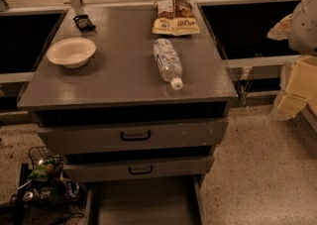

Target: Place blue plastic bottle into bottom drawer

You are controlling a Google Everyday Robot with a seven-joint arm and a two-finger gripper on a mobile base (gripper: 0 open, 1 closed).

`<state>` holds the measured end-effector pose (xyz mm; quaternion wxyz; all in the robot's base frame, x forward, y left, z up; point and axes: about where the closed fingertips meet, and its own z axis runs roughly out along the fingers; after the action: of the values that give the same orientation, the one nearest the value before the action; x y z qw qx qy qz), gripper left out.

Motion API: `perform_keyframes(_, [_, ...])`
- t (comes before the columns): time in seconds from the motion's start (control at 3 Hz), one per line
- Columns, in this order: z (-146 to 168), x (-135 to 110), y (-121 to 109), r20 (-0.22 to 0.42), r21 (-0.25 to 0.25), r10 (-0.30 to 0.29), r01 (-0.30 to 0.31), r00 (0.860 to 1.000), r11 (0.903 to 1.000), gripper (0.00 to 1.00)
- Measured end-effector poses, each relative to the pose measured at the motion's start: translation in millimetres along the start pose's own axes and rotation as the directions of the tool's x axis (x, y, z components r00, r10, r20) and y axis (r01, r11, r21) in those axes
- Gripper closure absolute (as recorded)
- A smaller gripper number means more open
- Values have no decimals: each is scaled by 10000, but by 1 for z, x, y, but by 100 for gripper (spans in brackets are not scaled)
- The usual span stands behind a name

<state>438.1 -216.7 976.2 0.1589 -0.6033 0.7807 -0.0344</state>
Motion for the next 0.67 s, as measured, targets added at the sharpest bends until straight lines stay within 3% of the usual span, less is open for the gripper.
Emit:
perform_keyframes(0.33, [0, 0, 0, 0, 0, 0, 0, 10000, 10000, 0])
perform_keyframes(0.67, [9, -6, -13, 402, -241, 133, -124, 9991, 9996, 0])
